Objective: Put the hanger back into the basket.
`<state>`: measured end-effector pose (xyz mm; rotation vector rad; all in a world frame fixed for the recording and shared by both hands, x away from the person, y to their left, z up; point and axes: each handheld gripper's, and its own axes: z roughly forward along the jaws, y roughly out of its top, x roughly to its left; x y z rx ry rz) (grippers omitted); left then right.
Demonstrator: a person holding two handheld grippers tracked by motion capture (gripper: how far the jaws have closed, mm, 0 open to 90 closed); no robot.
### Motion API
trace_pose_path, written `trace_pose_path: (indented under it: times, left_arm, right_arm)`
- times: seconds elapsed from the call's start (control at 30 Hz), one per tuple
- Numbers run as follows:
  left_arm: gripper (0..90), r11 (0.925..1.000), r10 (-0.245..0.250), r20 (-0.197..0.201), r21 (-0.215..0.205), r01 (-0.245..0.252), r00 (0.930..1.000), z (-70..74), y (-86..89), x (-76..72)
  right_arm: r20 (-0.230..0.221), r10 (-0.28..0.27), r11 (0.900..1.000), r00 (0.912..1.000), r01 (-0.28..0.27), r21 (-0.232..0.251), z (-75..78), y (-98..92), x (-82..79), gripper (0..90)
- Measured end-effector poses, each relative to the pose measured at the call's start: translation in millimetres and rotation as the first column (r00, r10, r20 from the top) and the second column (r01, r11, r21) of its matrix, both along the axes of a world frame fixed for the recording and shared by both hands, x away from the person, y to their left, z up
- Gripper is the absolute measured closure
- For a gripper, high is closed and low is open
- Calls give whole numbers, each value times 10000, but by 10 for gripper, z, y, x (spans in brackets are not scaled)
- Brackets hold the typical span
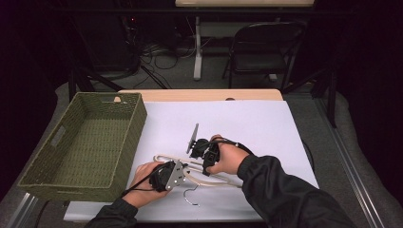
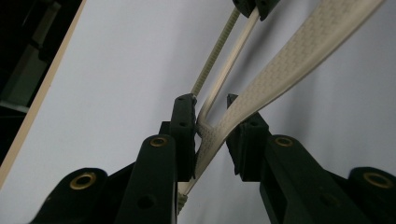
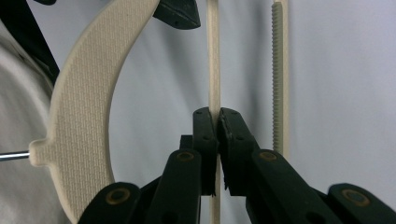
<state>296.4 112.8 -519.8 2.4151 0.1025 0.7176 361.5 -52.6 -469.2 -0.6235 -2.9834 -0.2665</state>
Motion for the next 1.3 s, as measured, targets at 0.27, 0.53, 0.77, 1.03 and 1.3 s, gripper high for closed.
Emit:
trace_pose_path:
  times: [0.27, 0.53, 0.77, 1.03, 1.3]
  left_arm:
    - [744, 9998, -193, 166, 40, 193, 9997, -12, -5, 24]
    - [764, 9995, -268, 450, 166, 260, 9986, -10, -25, 16]
    - [776, 9990, -199, 250, 416, 188, 9995, -24, -56, 36]
    - [822, 9930, -215, 524, 1170, 153, 9984, 54, -95, 84]
    - [870, 9904, 79, 624, 1373, -165, 9980, 144, -133, 112]
  right_arm:
    - [69, -52, 10000, 10000, 52, 5, -6, -9, 8, 857]
    - [118, -22, 10000, 9999, 22, -12, -9, -18, 6, 854]
    - [321, -333, 9991, 9989, 325, 258, 29, -95, 25, 745]
    - [893, -1619, 9794, 9828, 1490, 1360, 241, -411, 80, 673]
    - [1806, -2712, 9434, 9454, 2238, 2450, 525, -746, 103, 578]
